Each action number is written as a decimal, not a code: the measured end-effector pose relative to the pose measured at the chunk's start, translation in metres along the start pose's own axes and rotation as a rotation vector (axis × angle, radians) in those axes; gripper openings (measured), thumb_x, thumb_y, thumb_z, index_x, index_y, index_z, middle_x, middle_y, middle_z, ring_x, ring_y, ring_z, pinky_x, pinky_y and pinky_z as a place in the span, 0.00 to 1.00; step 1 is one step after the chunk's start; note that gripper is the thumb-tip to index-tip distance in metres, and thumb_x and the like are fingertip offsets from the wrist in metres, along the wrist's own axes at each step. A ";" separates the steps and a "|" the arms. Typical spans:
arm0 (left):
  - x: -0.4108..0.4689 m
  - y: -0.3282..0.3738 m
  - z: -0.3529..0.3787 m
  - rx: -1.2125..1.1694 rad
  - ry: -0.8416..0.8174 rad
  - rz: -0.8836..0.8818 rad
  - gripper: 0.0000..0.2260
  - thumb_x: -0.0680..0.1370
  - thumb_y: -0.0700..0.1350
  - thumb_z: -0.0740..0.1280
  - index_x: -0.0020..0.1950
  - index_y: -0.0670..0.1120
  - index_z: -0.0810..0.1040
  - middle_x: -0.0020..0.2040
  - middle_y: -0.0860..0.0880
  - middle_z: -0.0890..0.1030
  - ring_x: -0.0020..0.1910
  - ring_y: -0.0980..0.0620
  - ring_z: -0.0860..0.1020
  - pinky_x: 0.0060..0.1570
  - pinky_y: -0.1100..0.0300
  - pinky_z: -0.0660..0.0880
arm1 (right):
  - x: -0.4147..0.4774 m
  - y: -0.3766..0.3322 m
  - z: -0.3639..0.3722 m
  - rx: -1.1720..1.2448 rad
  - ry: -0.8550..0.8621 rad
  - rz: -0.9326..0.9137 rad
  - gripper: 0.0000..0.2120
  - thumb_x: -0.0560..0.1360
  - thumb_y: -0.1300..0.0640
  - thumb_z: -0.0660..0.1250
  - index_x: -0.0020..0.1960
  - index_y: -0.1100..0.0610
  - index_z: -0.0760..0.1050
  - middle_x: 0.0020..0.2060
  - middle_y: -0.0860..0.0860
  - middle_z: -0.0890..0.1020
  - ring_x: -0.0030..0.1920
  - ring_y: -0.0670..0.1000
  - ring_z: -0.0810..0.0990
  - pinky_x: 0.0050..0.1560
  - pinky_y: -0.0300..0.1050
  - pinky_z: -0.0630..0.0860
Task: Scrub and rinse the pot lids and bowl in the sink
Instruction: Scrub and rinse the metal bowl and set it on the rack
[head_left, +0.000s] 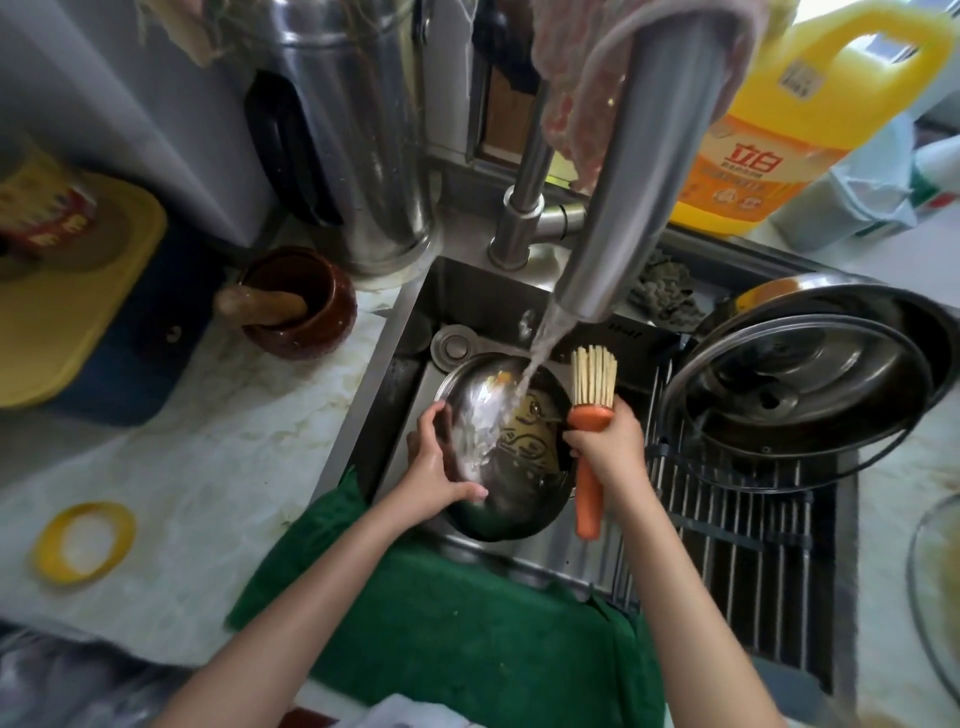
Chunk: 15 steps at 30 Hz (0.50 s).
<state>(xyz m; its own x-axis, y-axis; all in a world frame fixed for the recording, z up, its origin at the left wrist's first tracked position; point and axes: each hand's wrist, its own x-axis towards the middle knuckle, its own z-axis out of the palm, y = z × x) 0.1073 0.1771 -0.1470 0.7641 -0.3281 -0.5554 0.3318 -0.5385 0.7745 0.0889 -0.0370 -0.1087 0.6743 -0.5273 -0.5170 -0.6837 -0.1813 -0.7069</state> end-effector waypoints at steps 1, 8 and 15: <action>0.003 0.001 0.000 0.011 -0.015 -0.023 0.54 0.64 0.40 0.80 0.75 0.52 0.44 0.73 0.42 0.54 0.72 0.46 0.56 0.68 0.56 0.57 | -0.005 0.010 -0.002 0.107 0.015 -0.008 0.28 0.69 0.69 0.71 0.67 0.61 0.69 0.52 0.58 0.79 0.40 0.52 0.80 0.37 0.42 0.79; 0.021 -0.012 0.006 0.119 -0.097 -0.290 0.53 0.66 0.39 0.79 0.75 0.49 0.41 0.72 0.40 0.53 0.70 0.43 0.58 0.67 0.55 0.61 | -0.011 0.045 0.016 0.143 -0.103 -0.128 0.28 0.71 0.63 0.73 0.67 0.55 0.66 0.53 0.47 0.78 0.54 0.48 0.78 0.55 0.42 0.72; 0.056 -0.030 0.018 0.079 0.067 -0.379 0.39 0.75 0.43 0.71 0.77 0.42 0.48 0.75 0.39 0.58 0.73 0.41 0.60 0.67 0.56 0.61 | 0.007 0.055 0.049 0.339 -0.228 -0.045 0.27 0.70 0.68 0.71 0.62 0.51 0.64 0.50 0.50 0.78 0.48 0.50 0.79 0.48 0.43 0.79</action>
<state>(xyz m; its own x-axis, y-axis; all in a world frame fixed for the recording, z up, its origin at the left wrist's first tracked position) 0.1306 0.1611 -0.2065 0.6308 -0.0444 -0.7747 0.5561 -0.6705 0.4912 0.0691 -0.0101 -0.1749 0.7721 -0.3206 -0.5487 -0.5471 0.1040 -0.8306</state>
